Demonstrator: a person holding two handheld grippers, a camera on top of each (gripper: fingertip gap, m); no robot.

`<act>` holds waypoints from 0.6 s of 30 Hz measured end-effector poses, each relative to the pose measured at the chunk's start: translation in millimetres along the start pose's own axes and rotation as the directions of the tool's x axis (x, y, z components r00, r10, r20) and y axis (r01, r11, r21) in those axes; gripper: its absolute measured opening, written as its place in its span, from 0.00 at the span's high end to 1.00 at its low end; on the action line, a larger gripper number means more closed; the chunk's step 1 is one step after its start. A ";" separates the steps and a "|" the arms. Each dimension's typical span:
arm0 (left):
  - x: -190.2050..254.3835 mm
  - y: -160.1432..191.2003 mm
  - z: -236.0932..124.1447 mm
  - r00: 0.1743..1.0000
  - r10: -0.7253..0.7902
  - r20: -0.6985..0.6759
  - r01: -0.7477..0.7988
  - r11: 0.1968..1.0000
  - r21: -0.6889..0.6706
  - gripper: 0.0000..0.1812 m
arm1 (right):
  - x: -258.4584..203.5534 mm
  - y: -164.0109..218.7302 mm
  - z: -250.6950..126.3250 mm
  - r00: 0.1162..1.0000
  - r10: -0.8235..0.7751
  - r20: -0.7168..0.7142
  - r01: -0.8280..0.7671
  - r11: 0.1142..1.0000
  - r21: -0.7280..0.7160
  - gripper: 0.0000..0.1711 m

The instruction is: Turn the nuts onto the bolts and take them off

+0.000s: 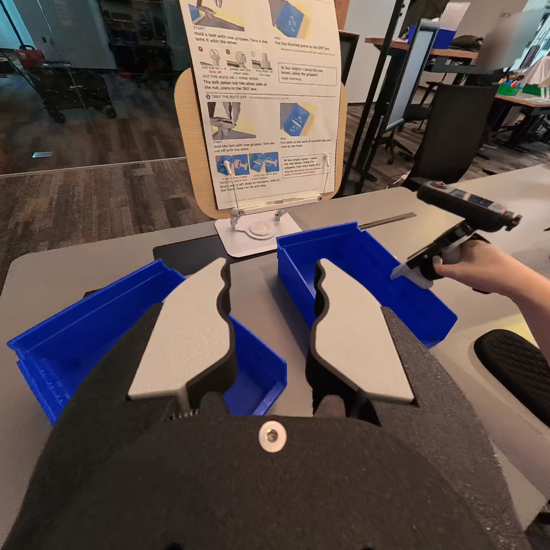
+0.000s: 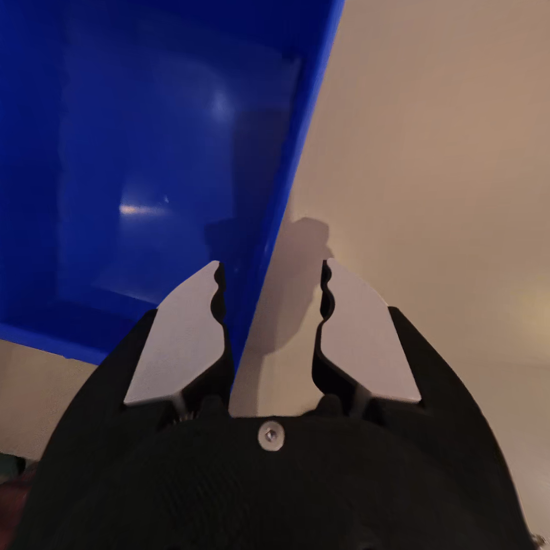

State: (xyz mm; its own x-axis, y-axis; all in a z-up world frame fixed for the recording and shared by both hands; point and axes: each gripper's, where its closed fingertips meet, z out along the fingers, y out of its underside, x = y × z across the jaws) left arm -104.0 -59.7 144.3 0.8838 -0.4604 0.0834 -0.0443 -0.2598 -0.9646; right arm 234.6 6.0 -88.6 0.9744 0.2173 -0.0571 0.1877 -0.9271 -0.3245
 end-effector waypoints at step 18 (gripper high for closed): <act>-4.5 25.3 33.4 0.998 0.038 0.051 -0.031 0.989 -0.143 0.72 | 186.0 66.0 -1.4 0.972 0.227 0.057 -0.215 0.963 -0.161 0.96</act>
State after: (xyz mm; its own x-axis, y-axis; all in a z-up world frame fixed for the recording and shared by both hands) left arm -93.6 -35.9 111.1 0.9039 -0.4265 0.0337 -0.1374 -0.3640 -0.9212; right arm 428.5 -15.2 -119.3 0.9830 0.0182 -0.1828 -0.0092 -0.9890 -0.1478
